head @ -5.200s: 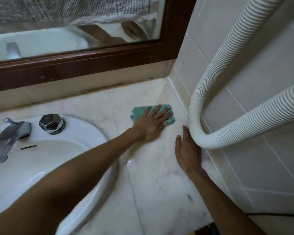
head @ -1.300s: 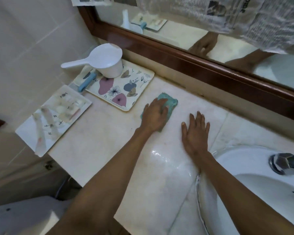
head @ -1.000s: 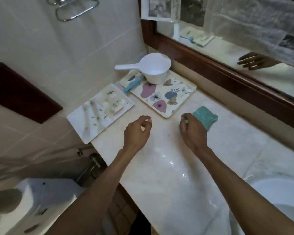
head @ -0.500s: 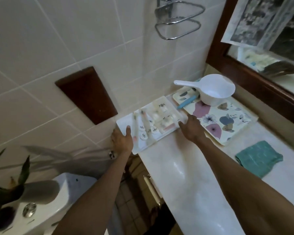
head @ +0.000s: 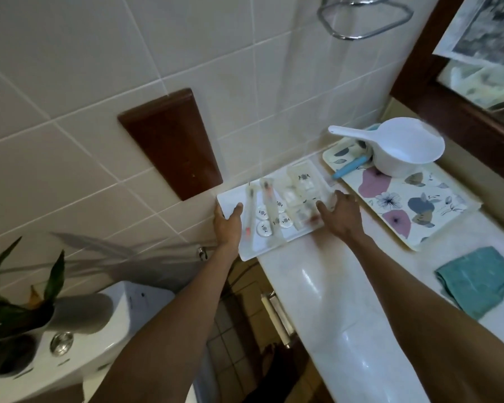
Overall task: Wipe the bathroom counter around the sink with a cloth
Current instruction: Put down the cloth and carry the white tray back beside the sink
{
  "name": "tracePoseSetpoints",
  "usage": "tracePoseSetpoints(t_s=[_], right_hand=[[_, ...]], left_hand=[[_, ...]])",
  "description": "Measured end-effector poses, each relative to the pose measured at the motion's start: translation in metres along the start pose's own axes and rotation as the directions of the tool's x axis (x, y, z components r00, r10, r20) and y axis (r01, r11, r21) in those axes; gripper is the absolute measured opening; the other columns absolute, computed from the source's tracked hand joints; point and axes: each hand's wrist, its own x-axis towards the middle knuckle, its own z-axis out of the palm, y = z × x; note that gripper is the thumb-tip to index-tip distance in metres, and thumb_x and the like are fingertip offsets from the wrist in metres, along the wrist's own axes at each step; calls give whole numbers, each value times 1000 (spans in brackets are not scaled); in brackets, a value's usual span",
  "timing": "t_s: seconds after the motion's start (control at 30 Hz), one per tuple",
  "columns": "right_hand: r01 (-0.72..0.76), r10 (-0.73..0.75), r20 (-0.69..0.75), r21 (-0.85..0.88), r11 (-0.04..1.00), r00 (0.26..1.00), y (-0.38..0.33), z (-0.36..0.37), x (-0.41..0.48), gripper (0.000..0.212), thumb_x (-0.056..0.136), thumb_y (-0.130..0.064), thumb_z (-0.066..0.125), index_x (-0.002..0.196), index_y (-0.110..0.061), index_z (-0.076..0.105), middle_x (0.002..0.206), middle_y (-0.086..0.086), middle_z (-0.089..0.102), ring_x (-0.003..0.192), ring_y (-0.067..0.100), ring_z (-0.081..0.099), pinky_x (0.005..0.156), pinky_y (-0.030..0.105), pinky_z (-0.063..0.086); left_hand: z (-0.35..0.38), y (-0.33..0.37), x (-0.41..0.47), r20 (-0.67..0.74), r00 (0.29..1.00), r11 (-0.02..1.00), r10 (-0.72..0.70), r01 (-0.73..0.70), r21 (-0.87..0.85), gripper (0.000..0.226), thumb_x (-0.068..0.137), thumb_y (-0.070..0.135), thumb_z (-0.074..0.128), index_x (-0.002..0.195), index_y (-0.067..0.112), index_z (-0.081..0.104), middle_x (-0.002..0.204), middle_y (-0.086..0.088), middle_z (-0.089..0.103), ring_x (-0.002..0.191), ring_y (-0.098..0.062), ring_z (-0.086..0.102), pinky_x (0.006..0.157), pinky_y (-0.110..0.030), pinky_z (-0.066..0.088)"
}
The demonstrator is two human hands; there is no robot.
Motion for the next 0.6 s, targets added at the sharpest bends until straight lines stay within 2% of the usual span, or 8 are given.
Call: tracePoseSetpoints(t_s=[0.13, 0.23, 0.43, 0.6], right_hand=[[-52, 50, 26, 45, 998, 998, 7, 2, -19, 77, 89, -55, 57, 144, -6, 38, 138, 27, 40, 131, 43, 36, 107, 45, 32], [-89, 83, 58, 110, 990, 995, 17, 0, -37, 80, 84, -61, 60, 144, -11, 41, 137, 25, 41, 130, 42, 38, 109, 43, 31], [-116, 112, 29, 268, 956, 993, 39, -14, -91, 81, 77, -59, 71, 141, -19, 41, 133, 19, 43, 119, 35, 52, 101, 38, 41], [-118, 135, -35, 305, 945, 990, 71, -48, -155, 81, 78, -59, 70, 141, -18, 40, 131, 17, 46, 113, 33, 56, 95, 37, 45]], left_hand=[[-10, -9, -7, 16, 999, 999, 30, -30, -21, 70, 87, 33, 78, 148, 19, 49, 142, -1, 57, 125, -22, 59, 109, -43, 48], [-21, -16, -20, 57, 997, 999, 45, -46, 29, 70, 85, 29, 81, 146, 21, 48, 137, 2, 58, 120, -21, 59, 105, -42, 50], [-36, -27, -62, 155, 985, 989, 76, -95, 117, 71, 85, 27, 82, 145, 23, 46, 128, 6, 56, 112, -18, 56, 92, -34, 48], [-33, -28, -113, 278, 951, 979, 134, -170, 110, 56, 83, 21, 83, 132, 24, 57, 115, 13, 65, 106, -14, 63, 87, -33, 52]])
